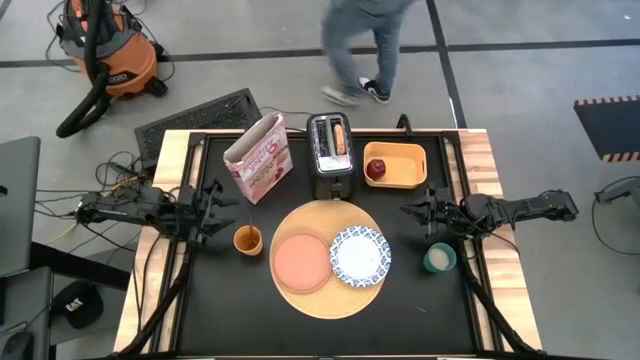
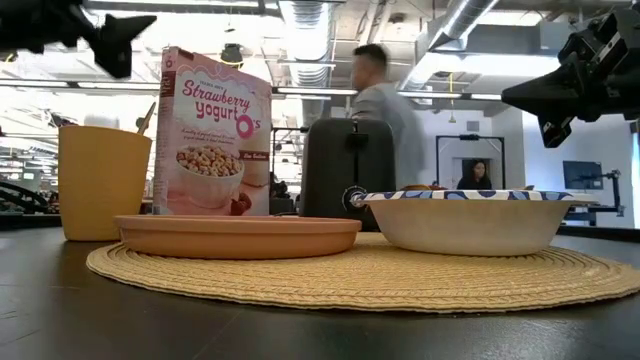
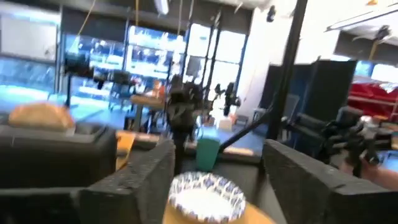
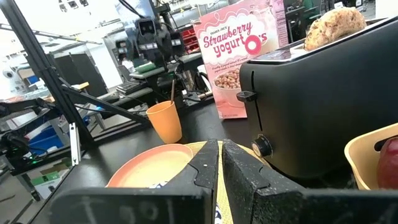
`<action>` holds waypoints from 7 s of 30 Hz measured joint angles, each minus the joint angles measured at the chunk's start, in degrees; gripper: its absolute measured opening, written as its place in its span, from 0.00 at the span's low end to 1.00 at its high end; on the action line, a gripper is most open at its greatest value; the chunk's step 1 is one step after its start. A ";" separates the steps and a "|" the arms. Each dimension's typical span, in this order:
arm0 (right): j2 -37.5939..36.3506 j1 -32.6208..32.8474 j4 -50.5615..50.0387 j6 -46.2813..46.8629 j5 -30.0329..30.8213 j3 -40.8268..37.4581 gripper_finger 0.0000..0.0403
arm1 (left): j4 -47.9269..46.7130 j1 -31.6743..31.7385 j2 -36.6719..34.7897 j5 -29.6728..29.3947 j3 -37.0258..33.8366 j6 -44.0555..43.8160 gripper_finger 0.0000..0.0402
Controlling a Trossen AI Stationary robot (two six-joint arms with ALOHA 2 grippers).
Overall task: Arrange a breakfast setting
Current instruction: Put the cereals into the bowl
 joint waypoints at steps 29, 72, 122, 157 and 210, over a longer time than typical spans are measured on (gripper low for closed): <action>-0.02 0.00 0.00 -3.50 0.01 -0.02 0.13 | -9.46 0.04 1.62 -34.27 11.92 12.49 0.68; -0.01 0.00 0.02 -4.95 0.46 -0.01 0.13 | -26.06 9.05 19.52 -38.12 5.78 -10.37 0.80; 0.00 -0.86 1.76 -3.30 0.48 -0.01 0.13 | -29.73 26.75 38.75 -16.07 18.88 8.14 0.00; 5.33 -1.77 10.93 0.00 -0.12 0.00 0.63 | -47.65 8.79 41.58 -8.16 42.06 9.01 0.00; 67.65 -2.13 42.39 -27.44 -10.28 31.89 0.21 | -20.98 6.73 55.87 -0.01 42.06 17.21 0.00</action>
